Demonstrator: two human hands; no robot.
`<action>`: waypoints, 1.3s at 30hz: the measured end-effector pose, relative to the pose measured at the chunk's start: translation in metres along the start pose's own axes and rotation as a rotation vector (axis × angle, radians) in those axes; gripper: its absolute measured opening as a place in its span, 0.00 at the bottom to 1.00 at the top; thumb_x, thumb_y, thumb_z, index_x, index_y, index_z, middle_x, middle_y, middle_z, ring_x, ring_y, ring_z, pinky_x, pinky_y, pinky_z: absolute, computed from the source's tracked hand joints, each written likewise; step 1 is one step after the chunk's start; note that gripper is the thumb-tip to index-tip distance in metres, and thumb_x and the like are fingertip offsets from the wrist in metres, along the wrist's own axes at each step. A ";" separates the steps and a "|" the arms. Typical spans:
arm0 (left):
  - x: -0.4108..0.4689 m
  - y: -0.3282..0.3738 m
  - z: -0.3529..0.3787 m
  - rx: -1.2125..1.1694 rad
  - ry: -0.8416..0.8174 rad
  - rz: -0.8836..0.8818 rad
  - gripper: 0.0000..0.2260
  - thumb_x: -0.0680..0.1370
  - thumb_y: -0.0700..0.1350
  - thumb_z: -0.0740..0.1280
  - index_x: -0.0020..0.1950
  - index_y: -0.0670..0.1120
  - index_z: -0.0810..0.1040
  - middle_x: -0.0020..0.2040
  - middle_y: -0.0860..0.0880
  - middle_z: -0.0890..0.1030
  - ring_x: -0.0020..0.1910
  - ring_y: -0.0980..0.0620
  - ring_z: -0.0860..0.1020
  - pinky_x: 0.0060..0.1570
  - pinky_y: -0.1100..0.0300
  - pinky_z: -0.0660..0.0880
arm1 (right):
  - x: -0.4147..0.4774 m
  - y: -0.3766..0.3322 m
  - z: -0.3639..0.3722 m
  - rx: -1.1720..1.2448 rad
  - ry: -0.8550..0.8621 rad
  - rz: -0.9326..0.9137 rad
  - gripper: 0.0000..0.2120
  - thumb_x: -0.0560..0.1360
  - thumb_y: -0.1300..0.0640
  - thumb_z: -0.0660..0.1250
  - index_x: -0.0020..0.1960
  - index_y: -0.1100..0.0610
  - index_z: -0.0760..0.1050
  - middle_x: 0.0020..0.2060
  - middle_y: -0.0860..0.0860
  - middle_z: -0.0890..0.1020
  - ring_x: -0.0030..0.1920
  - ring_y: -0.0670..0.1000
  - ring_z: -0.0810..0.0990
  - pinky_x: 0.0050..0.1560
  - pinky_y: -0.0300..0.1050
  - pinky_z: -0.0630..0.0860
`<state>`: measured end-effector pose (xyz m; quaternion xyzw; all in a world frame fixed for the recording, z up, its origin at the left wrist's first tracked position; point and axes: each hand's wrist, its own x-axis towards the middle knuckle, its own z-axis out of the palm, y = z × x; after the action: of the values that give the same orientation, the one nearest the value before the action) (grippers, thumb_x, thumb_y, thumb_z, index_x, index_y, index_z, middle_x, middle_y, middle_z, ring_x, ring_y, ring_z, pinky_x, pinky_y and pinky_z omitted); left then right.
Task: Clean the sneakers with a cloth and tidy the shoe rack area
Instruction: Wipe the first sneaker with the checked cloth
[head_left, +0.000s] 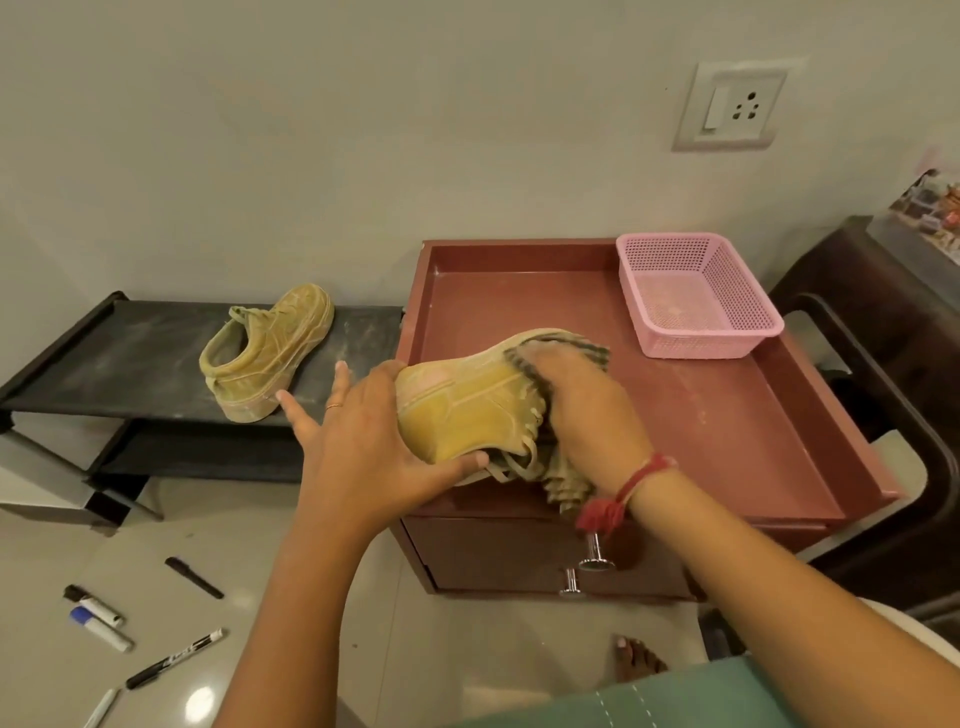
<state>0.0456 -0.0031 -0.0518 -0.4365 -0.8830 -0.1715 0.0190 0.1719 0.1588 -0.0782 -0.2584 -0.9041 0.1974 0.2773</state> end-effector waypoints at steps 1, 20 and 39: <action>0.000 0.000 0.000 -0.007 0.005 -0.007 0.52 0.55 0.81 0.55 0.71 0.51 0.64 0.70 0.51 0.71 0.77 0.43 0.55 0.69 0.30 0.39 | 0.010 0.014 -0.005 0.067 0.010 0.107 0.20 0.75 0.67 0.56 0.63 0.53 0.74 0.60 0.49 0.77 0.59 0.49 0.74 0.61 0.42 0.69; 0.005 -0.003 0.000 -0.127 0.017 -0.066 0.49 0.55 0.80 0.57 0.67 0.51 0.67 0.67 0.50 0.74 0.76 0.43 0.57 0.70 0.32 0.38 | 0.014 0.040 0.006 0.065 0.079 0.116 0.21 0.74 0.70 0.56 0.63 0.58 0.74 0.60 0.54 0.78 0.61 0.53 0.74 0.63 0.40 0.66; 0.012 -0.019 0.000 -0.482 -0.060 -0.222 0.38 0.52 0.80 0.63 0.56 0.63 0.67 0.47 0.65 0.72 0.54 0.48 0.77 0.60 0.35 0.70 | -0.004 0.015 0.002 0.120 0.074 -0.029 0.26 0.72 0.73 0.55 0.66 0.56 0.71 0.66 0.52 0.73 0.67 0.47 0.68 0.70 0.40 0.61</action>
<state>0.0229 -0.0045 -0.0549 -0.3338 -0.8594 -0.3647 -0.1305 0.1790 0.1674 -0.0889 -0.2353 -0.8834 0.2377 0.3283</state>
